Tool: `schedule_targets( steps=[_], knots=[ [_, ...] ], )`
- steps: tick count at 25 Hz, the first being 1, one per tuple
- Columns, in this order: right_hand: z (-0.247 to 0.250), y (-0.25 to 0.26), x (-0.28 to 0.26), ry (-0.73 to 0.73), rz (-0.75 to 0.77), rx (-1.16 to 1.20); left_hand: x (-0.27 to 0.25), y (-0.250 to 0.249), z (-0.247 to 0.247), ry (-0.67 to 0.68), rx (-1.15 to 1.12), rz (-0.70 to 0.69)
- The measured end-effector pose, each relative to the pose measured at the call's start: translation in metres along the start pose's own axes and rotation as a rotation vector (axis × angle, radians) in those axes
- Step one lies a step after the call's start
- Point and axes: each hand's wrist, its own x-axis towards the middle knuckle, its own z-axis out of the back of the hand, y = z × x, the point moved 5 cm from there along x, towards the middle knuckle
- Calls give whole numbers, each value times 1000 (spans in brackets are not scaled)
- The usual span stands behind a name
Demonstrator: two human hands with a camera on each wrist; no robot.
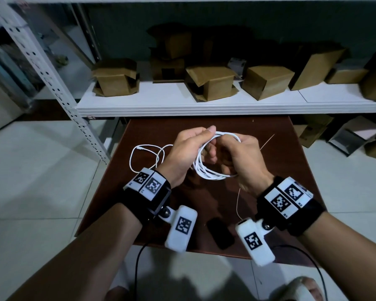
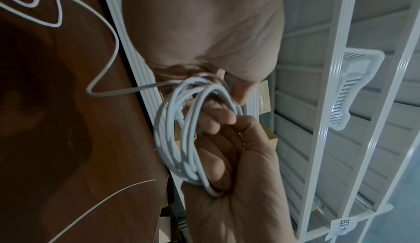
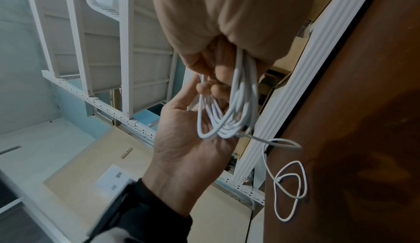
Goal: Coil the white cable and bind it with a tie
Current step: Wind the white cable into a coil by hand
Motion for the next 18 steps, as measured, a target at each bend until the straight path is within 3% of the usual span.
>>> schedule_targets(
  steps=[5, 9, 14, 18],
  knots=[
    [4, -6, 5, -36, 45, -11, -1, 4, 3, 13, 59, 61],
    [10, -3, 9, -81, 65, 23, 0, 8, 13, 146, 210, 91],
    [22, 0, 15, -219, 102, 86, -4, 19, 13, 199, 321, 282],
    [20, 1, 12, -267, 107, 124, 1, 13, 14, 139, 216, 198]
  ],
)
